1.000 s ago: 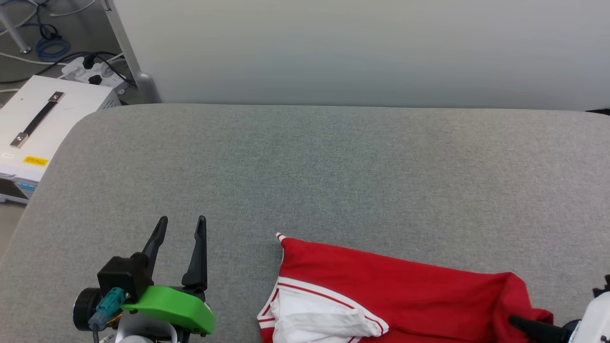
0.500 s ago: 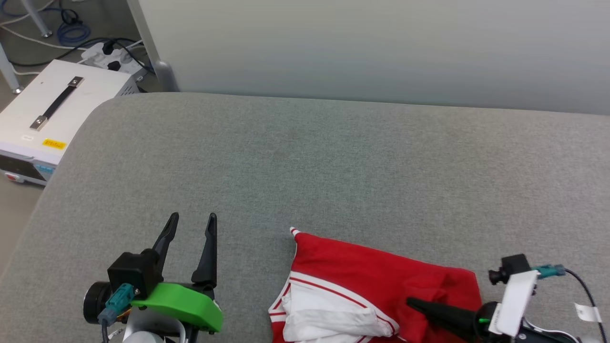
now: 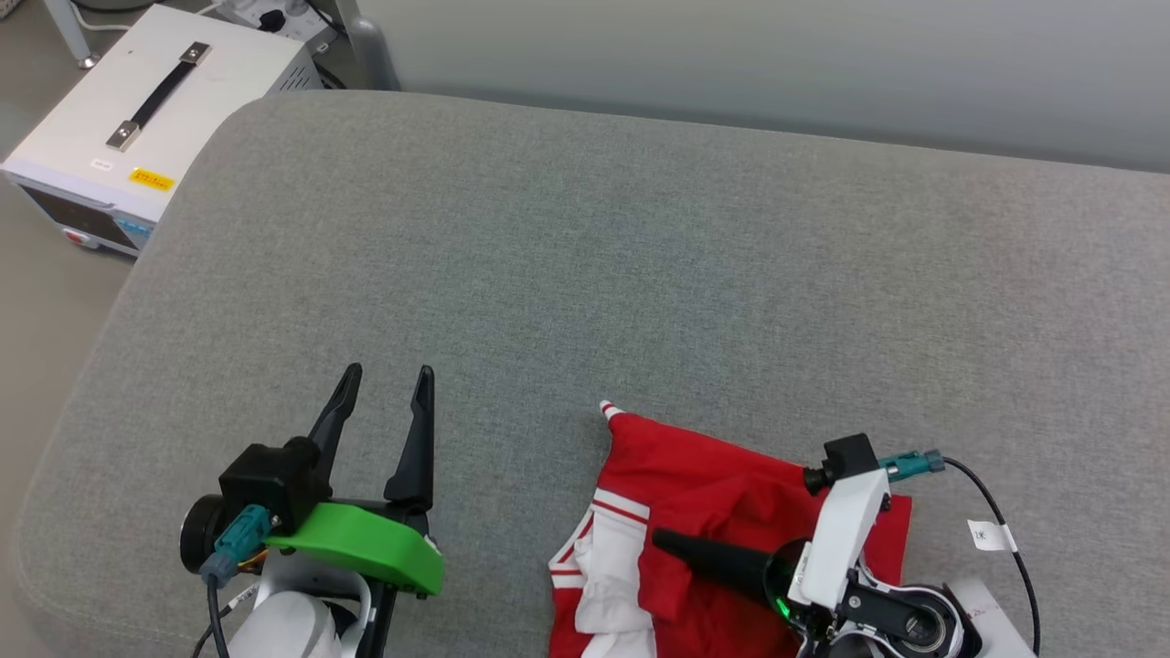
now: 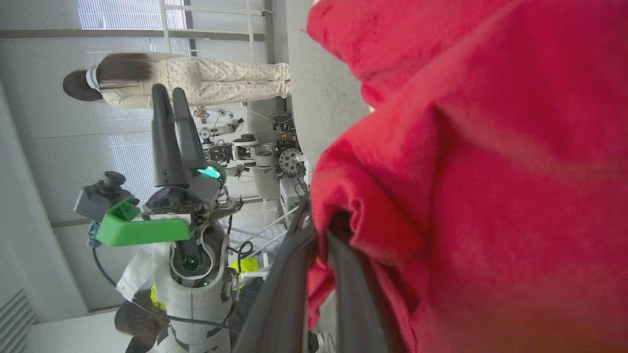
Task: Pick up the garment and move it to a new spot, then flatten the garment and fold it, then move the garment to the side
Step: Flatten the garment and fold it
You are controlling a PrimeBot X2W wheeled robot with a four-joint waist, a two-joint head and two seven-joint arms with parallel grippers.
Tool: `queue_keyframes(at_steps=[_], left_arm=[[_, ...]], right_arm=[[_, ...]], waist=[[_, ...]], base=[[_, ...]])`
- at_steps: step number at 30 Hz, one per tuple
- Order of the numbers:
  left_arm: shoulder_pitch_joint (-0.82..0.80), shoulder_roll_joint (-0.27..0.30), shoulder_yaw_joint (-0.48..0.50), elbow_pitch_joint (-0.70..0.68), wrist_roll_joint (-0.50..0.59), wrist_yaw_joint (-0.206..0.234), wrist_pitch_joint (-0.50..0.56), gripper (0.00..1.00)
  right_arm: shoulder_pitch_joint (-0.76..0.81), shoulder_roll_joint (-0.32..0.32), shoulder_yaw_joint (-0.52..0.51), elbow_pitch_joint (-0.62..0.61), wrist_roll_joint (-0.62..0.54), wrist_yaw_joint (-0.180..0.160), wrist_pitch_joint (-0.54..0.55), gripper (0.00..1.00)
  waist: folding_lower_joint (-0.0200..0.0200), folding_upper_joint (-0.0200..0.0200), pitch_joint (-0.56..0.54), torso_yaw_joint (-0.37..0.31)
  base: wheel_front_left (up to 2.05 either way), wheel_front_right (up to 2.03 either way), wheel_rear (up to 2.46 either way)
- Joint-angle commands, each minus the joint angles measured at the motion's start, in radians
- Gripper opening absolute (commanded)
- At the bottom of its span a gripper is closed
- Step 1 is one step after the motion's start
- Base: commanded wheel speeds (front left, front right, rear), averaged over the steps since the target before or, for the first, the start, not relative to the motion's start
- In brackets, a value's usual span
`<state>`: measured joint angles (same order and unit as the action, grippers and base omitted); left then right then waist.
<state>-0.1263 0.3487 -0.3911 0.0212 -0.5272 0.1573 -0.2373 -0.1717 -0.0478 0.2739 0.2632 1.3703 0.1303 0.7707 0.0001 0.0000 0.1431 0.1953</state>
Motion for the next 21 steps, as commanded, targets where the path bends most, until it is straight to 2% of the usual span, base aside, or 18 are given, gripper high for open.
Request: queue_keyframes(at_steps=[1, 2, 3, 8, 14, 18, 21], left_arm=[[-0.017, -0.006, 0.002, 0.007, 0.009, -0.007, -0.010, 1.00], [-0.017, -0.007, 0.003, 0.011, 0.009, -0.009, -0.011, 1.00], [-0.018, -0.009, 0.005, 0.016, 0.009, -0.010, -0.013, 1.00], [-0.022, -0.016, 0.008, 0.033, 0.010, -0.019, -0.018, 1.00], [-0.025, -0.021, 0.010, 0.048, 0.015, -0.026, -0.020, 1.00], [-0.019, -0.020, 0.012, 0.054, 0.017, -0.026, -0.021, 1.00], [-0.011, -0.017, 0.015, 0.057, 0.015, -0.024, -0.021, 1.00]], right_arm=[[-0.011, -0.002, 0.011, 0.013, -0.012, 0.000, -0.014, 0.35], [-0.011, -0.002, 0.018, 0.017, -0.017, 0.000, -0.019, 0.76], [-0.012, -0.002, 0.023, 0.018, -0.021, 0.000, -0.030, 1.00], [-0.021, -0.003, 0.062, -0.005, -0.050, 0.000, -0.074, 1.00], [-0.033, -0.028, 0.113, -0.109, -0.088, 0.000, -0.137, 1.00], [-0.036, -0.084, 0.140, -0.181, -0.190, 0.000, -0.245, 1.00], [-0.034, -0.127, 0.121, -0.205, -0.322, 0.000, -0.390, 1.00]], waist=[[-0.0001, 0.0000, 0.014, 0.010], [-0.0001, 0.0000, 0.015, 0.009], [-0.0001, 0.0000, 0.015, 0.007], [-0.0001, 0.0000, 0.006, -0.010], [-0.0001, 0.0000, -0.015, -0.028], [-0.0001, 0.0000, -0.033, -0.038], [-0.0001, 0.0000, -0.046, -0.048]], base=[[0.00, 0.00, 0.00], [0.00, 0.00, 0.00], [0.00, 0.00, 0.00], [0.00, 0.00, 0.00], [0.00, 0.00, 0.00], [0.00, 0.00, 0.00], [0.00, 0.00, 0.00]])
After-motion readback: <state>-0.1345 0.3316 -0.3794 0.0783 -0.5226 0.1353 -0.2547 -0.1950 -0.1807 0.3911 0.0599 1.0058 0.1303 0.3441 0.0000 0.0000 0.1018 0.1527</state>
